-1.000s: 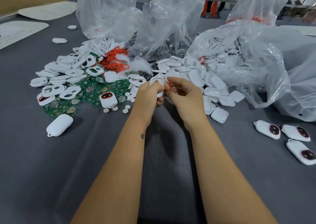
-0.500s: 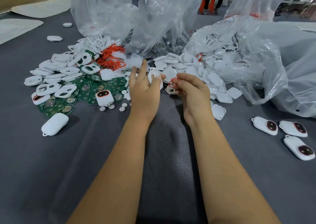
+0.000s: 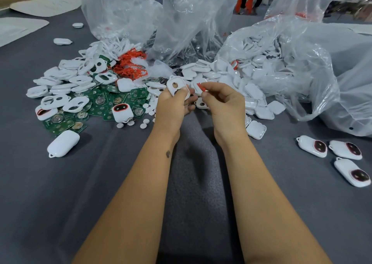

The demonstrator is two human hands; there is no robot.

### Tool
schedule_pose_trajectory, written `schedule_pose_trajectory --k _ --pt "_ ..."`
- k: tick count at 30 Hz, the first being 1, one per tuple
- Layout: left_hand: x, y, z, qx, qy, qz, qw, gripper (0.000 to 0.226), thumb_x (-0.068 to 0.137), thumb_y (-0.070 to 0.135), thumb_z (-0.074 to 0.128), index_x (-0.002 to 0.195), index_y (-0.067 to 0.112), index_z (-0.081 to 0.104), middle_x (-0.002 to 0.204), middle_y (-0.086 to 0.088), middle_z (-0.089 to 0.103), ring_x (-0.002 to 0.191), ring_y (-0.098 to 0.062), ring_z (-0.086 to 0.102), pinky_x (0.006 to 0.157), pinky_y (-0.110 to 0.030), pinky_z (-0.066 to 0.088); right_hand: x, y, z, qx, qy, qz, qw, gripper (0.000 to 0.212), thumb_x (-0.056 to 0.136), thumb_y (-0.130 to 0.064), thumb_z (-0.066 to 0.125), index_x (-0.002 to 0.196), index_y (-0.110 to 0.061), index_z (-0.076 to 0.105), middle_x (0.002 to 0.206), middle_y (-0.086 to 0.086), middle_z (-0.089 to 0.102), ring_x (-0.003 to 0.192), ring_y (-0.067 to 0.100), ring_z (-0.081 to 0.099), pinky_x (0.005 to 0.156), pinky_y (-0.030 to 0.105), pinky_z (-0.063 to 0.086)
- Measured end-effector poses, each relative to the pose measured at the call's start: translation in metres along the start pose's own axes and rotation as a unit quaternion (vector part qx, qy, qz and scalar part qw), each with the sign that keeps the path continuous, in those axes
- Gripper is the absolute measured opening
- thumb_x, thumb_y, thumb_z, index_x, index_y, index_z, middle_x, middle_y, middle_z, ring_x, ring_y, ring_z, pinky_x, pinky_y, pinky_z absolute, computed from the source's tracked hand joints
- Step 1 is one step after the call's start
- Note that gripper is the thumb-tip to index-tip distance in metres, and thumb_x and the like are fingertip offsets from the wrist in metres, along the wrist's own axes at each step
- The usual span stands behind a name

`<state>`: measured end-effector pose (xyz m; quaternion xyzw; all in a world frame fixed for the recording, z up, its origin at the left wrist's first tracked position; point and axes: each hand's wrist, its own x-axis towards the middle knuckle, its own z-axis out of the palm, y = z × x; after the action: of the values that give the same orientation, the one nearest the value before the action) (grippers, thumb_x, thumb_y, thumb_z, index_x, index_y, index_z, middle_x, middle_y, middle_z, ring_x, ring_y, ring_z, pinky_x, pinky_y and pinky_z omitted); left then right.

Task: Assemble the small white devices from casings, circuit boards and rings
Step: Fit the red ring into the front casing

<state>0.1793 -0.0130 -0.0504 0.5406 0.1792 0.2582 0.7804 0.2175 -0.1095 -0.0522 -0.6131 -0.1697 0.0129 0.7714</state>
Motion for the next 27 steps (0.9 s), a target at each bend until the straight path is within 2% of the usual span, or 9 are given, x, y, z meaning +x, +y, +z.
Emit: schedule_pose_trajectory --k 2,4,9,13,16,18,21,23,27 --pt "-0.0002 0.0008 0.0009 -0.066 -0.014 -0.001 0.998 0.026 0.099 0.001 0.042 0.088 0.013 0.063 0.078 0.001 0.073 0.075 -0.012 0.07 0.068 -0.023 0.057 -0.0028 0.0014 0.0026 -0.082 -0.009 -0.037 0.996 0.031 0.082 0.009 0.063 0.084 -0.021 0.072 0.099 0.004 0.069 0.096 0.014 0.066 0.088 0.031 0.052" --pt "-0.0001 0.0017 0.0014 -0.113 -0.018 -0.013 0.993 0.026 0.1 0.0 0.042 0.088 0.012 0.062 0.076 0.001 0.074 0.077 -0.013 0.072 0.072 -0.025 0.058 -0.0049 0.0018 0.0048 -0.139 -0.017 -0.065 0.988 0.029 0.081 0.007 0.066 0.086 -0.021 0.074 0.104 0.002 0.066 0.103 0.015 0.064 0.094 0.035 0.052" --pt "0.0003 0.002 -0.0018 -0.145 -0.03 -0.037 0.988 0.021 0.1 0.002 0.045 0.091 0.009 0.063 0.078 -0.001 0.075 0.079 -0.014 0.072 0.07 -0.025 0.058 -0.006 0.002 0.0055 -0.178 -0.015 -0.095 0.979 0.02 0.078 0.002 0.072 0.091 -0.013 0.077 0.102 0.0 0.068 0.101 0.012 0.063 0.092 0.034 0.052" --pt "0.0009 0.0027 -0.0019 -0.185 -0.043 -0.055 0.98 0.02 0.098 0.002 0.045 0.091 0.004 0.064 0.078 -0.005 0.074 0.074 -0.014 0.072 0.063 -0.024 0.056 -0.0052 0.003 0.0067 -0.205 -0.002 -0.116 0.972 0.02 0.077 -0.002 0.073 0.086 -0.02 0.077 0.101 -0.009 0.063 0.101 0.012 0.061 0.082 0.024 0.048" --pt "0.0002 0.0019 -0.0019 -0.174 -0.062 -0.053 0.981 0.016 0.097 0.002 0.05 0.093 0.003 0.065 0.078 -0.004 0.074 0.073 -0.013 0.072 0.063 -0.022 0.056 -0.0054 0.0031 0.0072 -0.229 0.018 -0.133 0.964 0.019 0.077 -0.006 0.073 0.082 -0.025 0.077 0.099 -0.017 0.062 0.106 0.014 0.059 0.088 0.035 0.049" --pt "-0.0001 0.0007 -0.0018 -0.157 -0.069 -0.046 0.984 0.013 0.096 0.0 0.051 0.096 0.004 0.064 0.078 -0.004 0.074 0.075 -0.015 0.072 0.066 -0.023 0.056 -0.006 0.0028 0.0065 -0.233 0.026 -0.143 0.962 0.022 0.075 -0.007 0.072 0.086 -0.025 0.075 0.094 -0.021 0.062 0.101 0.013 0.06 0.087 0.038 0.049" --pt "0.0004 -0.0006 -0.0023 -0.139 -0.07 -0.048 0.987 0.013 0.097 -0.001 0.05 0.1 0.004 0.062 0.081 -0.009 0.075 0.079 -0.019 0.073 0.07 -0.024 0.057 -0.0061 0.002 0.0053 -0.22 0.029 -0.12 0.968 0.042 0.074 -0.009 0.072 0.108 -0.032 0.065 0.099 -0.018 0.065 0.089 0.004 0.058 0.083 0.026 0.048" --pt "0.0002 -0.0004 -0.0029 -0.134 -0.065 -0.049 0.988 0.014 0.097 -0.001 0.05 0.098 0.004 0.064 0.079 -0.009 0.075 0.078 -0.018 0.073 0.068 -0.024 0.057 -0.0054 0.0023 0.0045 -0.204 0.029 -0.114 0.972 0.052 0.073 -0.01 0.074 0.117 -0.034 0.059 0.104 -0.015 0.063 0.087 0.001 0.055 0.08 0.017 0.045" --pt "-0.0013 0.0023 -0.0022 -0.126 -0.057 -0.055 0.989 0.016 0.098 0.001 0.049 0.094 0.006 0.064 0.072 -0.006 0.073 0.071 -0.015 0.072 0.065 -0.023 0.057 -0.0039 0.0031 0.0051 -0.233 0.029 -0.135 0.963 0.041 0.073 -0.013 0.077 0.11 -0.027 0.067 0.103 -0.014 0.058 0.091 -0.004 0.054 0.077 0.006 0.039"
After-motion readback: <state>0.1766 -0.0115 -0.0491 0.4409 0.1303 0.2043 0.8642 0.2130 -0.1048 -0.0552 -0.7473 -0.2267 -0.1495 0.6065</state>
